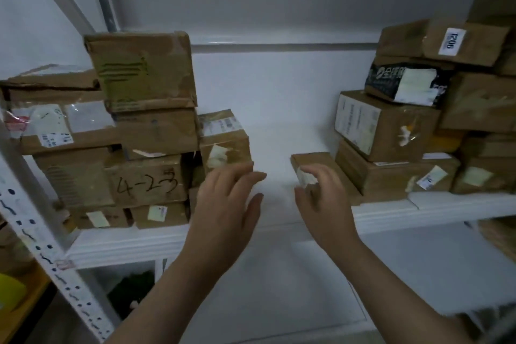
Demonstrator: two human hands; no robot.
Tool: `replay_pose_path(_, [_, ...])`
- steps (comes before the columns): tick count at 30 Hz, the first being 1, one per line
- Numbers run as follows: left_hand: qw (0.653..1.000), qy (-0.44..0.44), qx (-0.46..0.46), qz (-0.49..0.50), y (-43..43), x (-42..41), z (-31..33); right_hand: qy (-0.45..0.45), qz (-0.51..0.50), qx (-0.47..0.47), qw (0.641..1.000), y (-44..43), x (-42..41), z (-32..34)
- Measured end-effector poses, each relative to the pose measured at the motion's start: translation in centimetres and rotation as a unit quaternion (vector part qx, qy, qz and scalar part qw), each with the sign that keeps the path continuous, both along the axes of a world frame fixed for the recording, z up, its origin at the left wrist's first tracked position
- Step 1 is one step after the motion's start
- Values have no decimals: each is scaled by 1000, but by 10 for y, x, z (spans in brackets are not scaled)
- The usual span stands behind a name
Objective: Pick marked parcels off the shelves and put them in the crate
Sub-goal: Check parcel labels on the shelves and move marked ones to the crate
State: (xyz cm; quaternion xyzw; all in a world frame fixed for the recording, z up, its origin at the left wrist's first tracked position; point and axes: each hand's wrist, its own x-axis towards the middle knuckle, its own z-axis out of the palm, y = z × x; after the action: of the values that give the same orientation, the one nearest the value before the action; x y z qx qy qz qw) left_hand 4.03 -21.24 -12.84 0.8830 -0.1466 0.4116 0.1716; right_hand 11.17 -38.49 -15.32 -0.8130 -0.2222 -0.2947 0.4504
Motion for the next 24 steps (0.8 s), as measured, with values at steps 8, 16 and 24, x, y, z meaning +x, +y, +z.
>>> replay_pose_path(8, [984,137,98,-60,-103,105,-30,135,-102,-176,970,-94,41,-27])
replay_pose_path(16, [917,353,186,16,-121,152,-77,153,-47,-270,950,-131,54,-37])
replay_pose_path(24, [977,120,171,-35,-136,77,-99,40,-25,-333,942,-140,34,-82])
